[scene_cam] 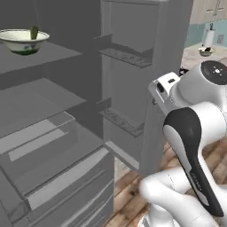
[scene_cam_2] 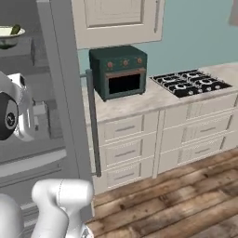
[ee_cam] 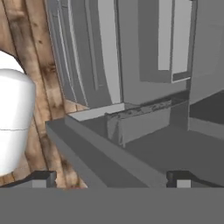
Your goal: Place the bowl with the squash and lemon on the top shelf of the fridge. Place the bowl with the steak and chicken drumstick on the second highest shelf of the fridge.
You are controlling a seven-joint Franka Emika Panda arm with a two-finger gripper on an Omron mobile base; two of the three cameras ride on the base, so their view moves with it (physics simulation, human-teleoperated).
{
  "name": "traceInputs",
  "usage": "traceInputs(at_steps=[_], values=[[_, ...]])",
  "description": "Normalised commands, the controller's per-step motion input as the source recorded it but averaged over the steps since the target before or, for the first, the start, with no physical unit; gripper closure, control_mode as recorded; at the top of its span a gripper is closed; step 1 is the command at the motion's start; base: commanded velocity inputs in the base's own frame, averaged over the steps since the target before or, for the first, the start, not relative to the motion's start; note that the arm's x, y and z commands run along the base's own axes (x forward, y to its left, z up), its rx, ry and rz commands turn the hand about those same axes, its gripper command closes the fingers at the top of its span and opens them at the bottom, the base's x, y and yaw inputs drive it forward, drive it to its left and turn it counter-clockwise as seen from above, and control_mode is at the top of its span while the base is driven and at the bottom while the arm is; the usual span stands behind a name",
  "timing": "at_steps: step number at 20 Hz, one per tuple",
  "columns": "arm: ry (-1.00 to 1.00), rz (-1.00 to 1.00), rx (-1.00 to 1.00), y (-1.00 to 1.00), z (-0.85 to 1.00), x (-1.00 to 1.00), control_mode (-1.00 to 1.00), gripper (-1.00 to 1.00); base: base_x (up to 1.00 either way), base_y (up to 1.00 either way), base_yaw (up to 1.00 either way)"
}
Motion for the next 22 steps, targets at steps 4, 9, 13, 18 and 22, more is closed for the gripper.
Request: traceInputs(at_steps=[4,9,13,18,22], values=[[0.00,0.00,0.00,0.00,0.00,0.00,1.00,-1.00,-0.49,0.65,-0.74],[0.00,0.00,0.00,0.00,0.00,0.00,1.00,-1.00,-0.70,0.29,-0.64],[0.00,0.00,0.00,0.00,0.00,0.00,1.00,-1.00,-0.32,-0.19,-0.64],[0.00,0.00,0.00,0.00,0.00,0.00,1.00,-1.00,-0.02,-0.53,-0.66],[0.00,0.00,0.00,0.00,0.00,0.00,1.00,-1.00,0.27,-0.43,-0.68]])
